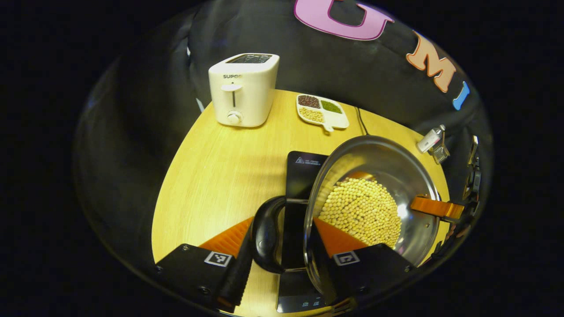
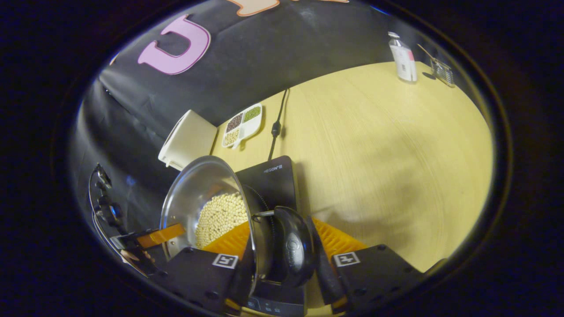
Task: First push the handle of the pot to place it horizontally, then grasp the pot with both hands and set it on the induction cooktop.
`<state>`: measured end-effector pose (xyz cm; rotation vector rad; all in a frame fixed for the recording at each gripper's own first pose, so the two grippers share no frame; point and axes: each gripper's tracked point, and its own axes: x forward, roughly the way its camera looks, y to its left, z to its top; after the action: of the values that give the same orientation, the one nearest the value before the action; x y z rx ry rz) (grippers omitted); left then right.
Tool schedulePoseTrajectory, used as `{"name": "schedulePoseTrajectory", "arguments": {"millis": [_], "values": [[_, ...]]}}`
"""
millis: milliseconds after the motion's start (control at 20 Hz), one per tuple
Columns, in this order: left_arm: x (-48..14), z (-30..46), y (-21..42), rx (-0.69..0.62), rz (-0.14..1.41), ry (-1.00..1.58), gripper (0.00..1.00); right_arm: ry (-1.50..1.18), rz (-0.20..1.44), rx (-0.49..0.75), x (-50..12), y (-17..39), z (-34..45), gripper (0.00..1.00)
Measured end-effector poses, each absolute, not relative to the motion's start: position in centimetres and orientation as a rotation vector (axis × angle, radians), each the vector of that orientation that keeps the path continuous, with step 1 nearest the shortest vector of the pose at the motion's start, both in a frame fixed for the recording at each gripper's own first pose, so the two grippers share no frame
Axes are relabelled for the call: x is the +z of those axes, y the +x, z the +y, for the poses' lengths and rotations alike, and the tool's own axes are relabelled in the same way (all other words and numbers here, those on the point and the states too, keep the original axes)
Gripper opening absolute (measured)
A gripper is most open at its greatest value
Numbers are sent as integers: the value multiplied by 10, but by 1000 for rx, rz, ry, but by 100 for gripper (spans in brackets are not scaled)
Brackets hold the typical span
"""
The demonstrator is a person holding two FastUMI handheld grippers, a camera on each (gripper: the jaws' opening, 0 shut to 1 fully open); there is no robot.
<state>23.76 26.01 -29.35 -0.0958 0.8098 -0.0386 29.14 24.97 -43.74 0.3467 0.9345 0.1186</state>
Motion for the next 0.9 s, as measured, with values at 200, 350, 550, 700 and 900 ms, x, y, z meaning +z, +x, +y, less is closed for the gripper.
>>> {"name": "schedulePoseTrajectory", "arguments": {"millis": [200, 350, 550, 700, 900], "values": [[-274, 261, 224, -10, 712, -107, 100, 249, 814, 123, -406, 278, 230, 93], [-258, 269, 209, 34, 667, -89, 98, 241, 731, 78, -372, 265, 213, 93], [-242, 258, 189, 32, 646, -47, 98, 292, 638, -6, -323, 250, 187, 100], [-227, 234, 183, -13, 614, -7, 98, 286, 583, -60, -282, 223, 164, 100], [-200, 195, 169, -61, 545, 24, 98, 231, 513, -84, -244, 202, 140, 100]]}}
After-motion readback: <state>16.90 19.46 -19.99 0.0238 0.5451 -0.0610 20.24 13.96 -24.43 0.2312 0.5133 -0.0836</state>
